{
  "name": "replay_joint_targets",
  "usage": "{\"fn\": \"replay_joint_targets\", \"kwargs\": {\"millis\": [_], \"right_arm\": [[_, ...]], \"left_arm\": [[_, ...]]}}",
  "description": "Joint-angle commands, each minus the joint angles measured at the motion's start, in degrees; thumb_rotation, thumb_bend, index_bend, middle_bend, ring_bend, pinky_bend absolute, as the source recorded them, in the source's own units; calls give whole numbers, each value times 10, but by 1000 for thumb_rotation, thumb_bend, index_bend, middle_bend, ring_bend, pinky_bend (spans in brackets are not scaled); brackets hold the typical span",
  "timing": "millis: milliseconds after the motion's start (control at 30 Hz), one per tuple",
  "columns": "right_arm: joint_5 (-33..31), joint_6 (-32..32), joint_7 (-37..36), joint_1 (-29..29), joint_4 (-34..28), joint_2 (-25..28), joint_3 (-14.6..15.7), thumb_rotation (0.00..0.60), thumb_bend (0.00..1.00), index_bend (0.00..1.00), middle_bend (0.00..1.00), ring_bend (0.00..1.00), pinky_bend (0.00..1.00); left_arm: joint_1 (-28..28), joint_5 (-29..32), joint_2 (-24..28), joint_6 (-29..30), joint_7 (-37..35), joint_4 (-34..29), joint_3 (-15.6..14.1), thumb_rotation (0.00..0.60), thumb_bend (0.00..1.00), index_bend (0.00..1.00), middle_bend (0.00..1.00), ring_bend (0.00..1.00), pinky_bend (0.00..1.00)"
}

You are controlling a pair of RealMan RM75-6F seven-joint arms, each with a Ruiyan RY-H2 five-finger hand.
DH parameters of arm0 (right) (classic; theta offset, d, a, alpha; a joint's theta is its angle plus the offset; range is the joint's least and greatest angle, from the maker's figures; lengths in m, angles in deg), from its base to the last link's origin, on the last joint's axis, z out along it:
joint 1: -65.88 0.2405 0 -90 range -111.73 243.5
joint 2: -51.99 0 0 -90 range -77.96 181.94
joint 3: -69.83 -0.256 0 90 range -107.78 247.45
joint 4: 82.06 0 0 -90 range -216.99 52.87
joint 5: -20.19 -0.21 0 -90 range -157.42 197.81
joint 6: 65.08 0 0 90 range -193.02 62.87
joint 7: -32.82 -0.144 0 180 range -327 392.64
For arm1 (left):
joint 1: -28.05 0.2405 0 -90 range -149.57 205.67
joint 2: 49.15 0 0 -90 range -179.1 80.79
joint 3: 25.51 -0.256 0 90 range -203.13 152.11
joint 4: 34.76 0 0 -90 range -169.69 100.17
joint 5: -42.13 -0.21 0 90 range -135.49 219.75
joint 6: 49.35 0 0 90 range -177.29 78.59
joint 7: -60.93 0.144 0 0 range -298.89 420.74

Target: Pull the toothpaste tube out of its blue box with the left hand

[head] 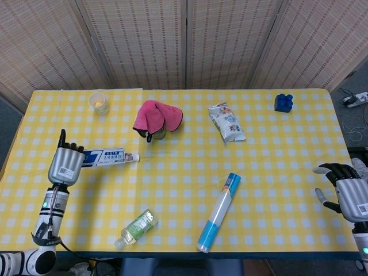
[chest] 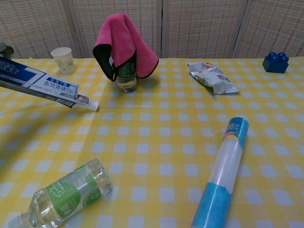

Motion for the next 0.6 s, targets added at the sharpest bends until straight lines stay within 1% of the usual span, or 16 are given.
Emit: {"fn": "replay_joint_targets", "kwargs": {"millis": [33, 233, 367, 600], "right_arm": [[1, 1, 1, 2, -1, 0, -1, 600, 320, 319, 269, 208, 193], [7, 4, 8, 7, -8, -1, -2, 600, 321, 319, 269, 208, 193], [9, 5, 12, 10, -11, -1, -3, 600, 320, 319, 269, 208, 193], [10, 9, 13, 15, -14, -2, -4, 600, 320, 319, 268, 208, 193]], "left_arm": [[13, -8, 17, 5, -20, -3, -5, 600, 260, 451, 533, 476, 45], [40, -18, 51, 14, -58, -6, -13, 600, 261, 451, 533, 476, 45], [60, -32, 68, 15, -94, 7, -21, 600, 260, 453, 533, 476, 45], [90, -25, 88, 15, -144, 23, -18, 600, 261, 454, 533, 476, 45]]}}
